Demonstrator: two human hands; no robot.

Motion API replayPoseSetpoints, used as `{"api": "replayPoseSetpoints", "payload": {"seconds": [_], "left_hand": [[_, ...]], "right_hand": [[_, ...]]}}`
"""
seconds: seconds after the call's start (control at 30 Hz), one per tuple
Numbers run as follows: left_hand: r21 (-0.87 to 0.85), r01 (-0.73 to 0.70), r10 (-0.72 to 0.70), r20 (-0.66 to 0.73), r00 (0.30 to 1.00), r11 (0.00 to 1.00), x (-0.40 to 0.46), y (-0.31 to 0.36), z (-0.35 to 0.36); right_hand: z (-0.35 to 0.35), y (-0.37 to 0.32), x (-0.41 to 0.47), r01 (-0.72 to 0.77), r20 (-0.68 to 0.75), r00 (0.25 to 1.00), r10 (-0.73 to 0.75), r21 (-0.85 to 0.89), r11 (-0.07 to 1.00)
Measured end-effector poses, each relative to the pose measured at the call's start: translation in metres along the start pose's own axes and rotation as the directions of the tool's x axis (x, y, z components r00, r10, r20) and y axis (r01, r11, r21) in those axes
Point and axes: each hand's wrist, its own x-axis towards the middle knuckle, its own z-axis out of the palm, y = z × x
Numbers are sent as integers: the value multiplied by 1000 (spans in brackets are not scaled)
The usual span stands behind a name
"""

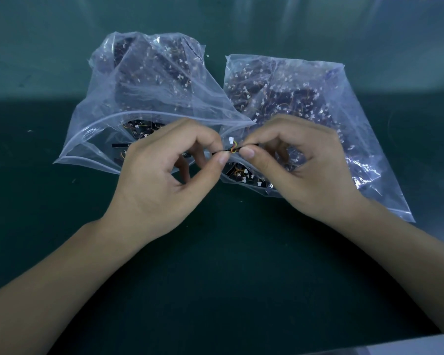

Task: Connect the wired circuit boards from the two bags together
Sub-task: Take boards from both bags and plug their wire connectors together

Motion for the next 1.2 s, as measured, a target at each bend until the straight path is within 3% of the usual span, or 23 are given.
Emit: {"api": "replayPoseSetpoints", "payload": {"seconds": [0.33, 0.57, 0.77, 1.07, 1.2], "left_hand": [[-91, 72, -79, -77, 994, 993, 0, 2, -1], [-70, 31, -32, -16, 999, 997, 0, 2, -2], [99, -17, 10, 71, 997, 995, -2, -5, -1], [402, -128, 84, 124, 989, 907, -2, -14, 3], [416, -175, 63, 271, 961, 892, -4, -12, 2]], "right_hand": [[6, 7, -4, 7, 123, 992, 4, -91, 996], [4, 12, -4, -39, 80, 996, 49, -123, 992], [2, 11, -2, -48, -52, 998, 44, -76, 996], [4, 12, -4, -15, -29, 1000, 13, -102, 995], [5, 14, -4, -10, -19, 1000, 8, -93, 996]]}}
